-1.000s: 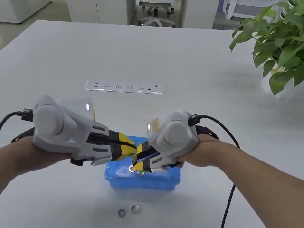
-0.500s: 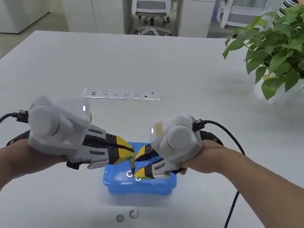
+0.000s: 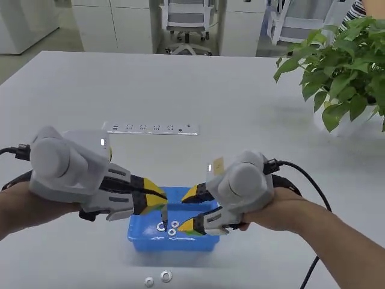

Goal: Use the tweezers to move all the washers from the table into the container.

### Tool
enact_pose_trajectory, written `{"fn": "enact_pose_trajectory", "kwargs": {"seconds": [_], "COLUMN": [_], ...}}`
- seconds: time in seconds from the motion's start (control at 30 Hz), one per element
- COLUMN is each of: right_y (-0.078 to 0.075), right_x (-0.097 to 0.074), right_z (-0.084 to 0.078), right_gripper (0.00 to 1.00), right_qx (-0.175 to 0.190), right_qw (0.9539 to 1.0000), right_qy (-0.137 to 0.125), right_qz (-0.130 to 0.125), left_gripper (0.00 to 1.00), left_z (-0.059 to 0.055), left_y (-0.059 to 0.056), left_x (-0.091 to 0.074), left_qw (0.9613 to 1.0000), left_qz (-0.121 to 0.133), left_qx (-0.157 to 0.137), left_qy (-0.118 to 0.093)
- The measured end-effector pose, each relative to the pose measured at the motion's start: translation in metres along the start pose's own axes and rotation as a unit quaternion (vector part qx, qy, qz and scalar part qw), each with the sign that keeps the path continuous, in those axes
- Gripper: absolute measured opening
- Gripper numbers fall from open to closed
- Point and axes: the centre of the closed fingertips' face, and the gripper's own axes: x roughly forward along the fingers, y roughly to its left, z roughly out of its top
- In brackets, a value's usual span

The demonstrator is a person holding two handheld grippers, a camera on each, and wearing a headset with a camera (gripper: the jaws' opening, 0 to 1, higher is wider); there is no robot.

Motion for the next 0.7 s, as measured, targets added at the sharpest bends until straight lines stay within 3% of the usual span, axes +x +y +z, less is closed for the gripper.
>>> {"fn": "enact_pose_trajectory", "kwargs": {"seconds": [0.4, 0.7], "right_y": [0.003, 0.009], "right_x": [-0.025, -0.039], "right_z": [-0.021, -0.035], "right_gripper": [0.45, 0.54], "right_qx": [0.051, 0.091], "right_qw": [0.9979, 0.9936], "right_qy": [0.008, 0.01], "right_qz": [-0.04, -0.066], "left_gripper": [0.05, 0.05], "left_z": [0.011, 0.013], "left_y": [-0.01, -0.015], "left_x": [-0.005, -0.008], "left_qw": [0.9999, 0.9999], "left_qz": [-0.007, -0.011], "left_qx": [0.007, 0.01], "left_qy": [-0.004, -0.003]}}
